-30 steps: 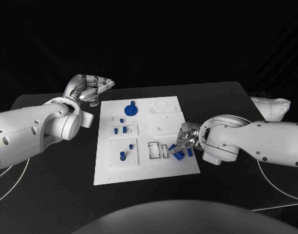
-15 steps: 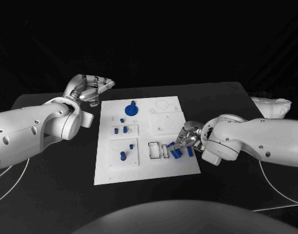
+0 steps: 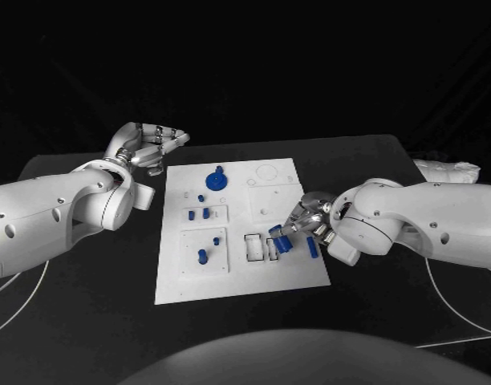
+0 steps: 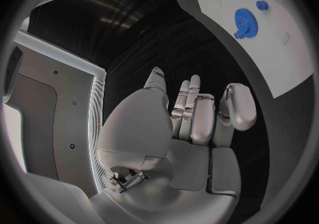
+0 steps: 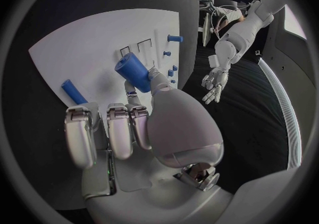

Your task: Assemble the parts on the task board

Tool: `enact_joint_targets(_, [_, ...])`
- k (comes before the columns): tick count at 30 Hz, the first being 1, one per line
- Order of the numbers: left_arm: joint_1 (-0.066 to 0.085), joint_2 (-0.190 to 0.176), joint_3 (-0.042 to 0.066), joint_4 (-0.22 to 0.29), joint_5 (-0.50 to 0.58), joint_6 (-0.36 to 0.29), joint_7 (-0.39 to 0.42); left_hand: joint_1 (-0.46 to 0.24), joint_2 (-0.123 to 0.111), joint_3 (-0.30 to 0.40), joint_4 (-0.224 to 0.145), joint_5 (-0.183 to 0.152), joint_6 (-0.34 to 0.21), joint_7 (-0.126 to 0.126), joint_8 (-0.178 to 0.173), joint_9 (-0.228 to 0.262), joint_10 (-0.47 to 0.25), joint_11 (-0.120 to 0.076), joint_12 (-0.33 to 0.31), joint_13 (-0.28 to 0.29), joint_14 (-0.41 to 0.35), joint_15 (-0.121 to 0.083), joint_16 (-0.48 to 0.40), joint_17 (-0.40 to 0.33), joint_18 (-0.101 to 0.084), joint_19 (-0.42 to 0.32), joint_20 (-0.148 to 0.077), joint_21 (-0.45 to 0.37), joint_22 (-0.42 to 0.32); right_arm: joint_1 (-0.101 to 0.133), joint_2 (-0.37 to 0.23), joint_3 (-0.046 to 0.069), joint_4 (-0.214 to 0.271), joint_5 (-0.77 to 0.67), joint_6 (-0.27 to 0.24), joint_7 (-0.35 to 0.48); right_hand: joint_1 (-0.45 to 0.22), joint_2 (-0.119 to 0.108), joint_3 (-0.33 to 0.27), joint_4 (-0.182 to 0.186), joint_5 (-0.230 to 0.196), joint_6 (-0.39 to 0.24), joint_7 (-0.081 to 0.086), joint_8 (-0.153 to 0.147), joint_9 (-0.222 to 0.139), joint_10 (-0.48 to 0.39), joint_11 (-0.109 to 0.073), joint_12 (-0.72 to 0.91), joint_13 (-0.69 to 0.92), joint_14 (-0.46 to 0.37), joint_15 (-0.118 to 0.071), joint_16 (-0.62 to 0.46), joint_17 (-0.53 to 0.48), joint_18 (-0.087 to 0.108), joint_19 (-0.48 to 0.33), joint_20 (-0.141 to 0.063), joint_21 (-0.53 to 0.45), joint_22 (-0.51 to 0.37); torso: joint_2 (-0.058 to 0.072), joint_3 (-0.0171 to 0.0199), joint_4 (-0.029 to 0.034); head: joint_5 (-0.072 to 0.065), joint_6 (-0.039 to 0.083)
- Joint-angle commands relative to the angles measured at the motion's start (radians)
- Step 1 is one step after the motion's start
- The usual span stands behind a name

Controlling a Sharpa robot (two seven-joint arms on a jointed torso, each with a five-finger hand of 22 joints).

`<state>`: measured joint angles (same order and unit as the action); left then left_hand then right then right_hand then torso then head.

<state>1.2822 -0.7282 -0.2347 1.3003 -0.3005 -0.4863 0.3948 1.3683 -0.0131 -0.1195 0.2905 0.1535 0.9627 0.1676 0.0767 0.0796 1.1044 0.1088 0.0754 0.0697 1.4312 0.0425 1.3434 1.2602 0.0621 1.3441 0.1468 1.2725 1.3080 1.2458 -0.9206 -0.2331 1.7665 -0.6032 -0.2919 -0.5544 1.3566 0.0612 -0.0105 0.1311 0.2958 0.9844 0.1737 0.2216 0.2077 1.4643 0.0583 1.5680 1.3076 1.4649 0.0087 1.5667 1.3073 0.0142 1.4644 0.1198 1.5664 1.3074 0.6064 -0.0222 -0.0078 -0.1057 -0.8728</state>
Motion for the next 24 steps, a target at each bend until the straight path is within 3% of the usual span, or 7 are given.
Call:
enact_joint_targets(1, [0.001,0.004,0.001,0.000,-0.004,0.011,0.003,0.000,0.009,-0.006,0.000,0.006,-0.004,-0.002,-0.002,0.000,-0.005,0.000,-0.004,0.001,-0.008,-0.002,-0.004,-0.001,0.008,-0.008,0.000,-0.003,0.154,0.006,0.002,0.000,0.003,0.103,0.007,0.026,-0.010,0.003,0.190,-0.184,-0.004,0.067,-0.061,-0.005,-0.001,0.107,-0.007,0.003,0.263,0.106,-0.007,0.004,0.263,-0.014,0.106,-0.007,0.004,0.263,-0.001,0.0004,-0.0002,-0.001,0.000])
enact_joint_targets(12, [0.001,0.008,0.001,-0.003,-0.004,0.013,0.003,0.000,0.009,-0.006,0.000,0.006,-0.004,-0.002,-0.002,0.000,-0.005,0.000,-0.004,0.001,-0.008,-0.002,-0.004,-0.001,0.008,-0.008,0.000,-0.003,0.154,0.007,0.037,-0.001,-0.027,0.204,0.035,0.003,-0.022,0.000,0.192,-0.181,-0.015,0.078,-0.064,-0.013,-0.004,0.107,-0.009,0.003,0.263,0.106,-0.009,0.004,0.263,-0.014,0.106,-0.009,0.004,0.263,-0.001,0.0010,0.0000,0.001,0.000])
enact_joint_targets(24, [0.001,0.010,0.001,-0.005,-0.005,0.015,0.002,0.001,0.010,-0.006,0.000,0.006,-0.004,-0.002,-0.001,0.000,-0.005,0.000,-0.004,0.001,-0.008,-0.002,-0.004,-0.001,0.008,-0.009,0.001,-0.004,0.154,-0.002,0.085,-0.001,-0.058,0.238,0.007,-0.048,-0.037,0.001,0.194,-0.174,-0.037,0.089,-0.067,-0.024,-0.009,0.107,-0.012,0.003,0.263,0.106,-0.012,0.004,0.263,-0.014,0.106,-0.011,0.004,0.263,0.000,0.0003,0.0007,-0.001,0.000])
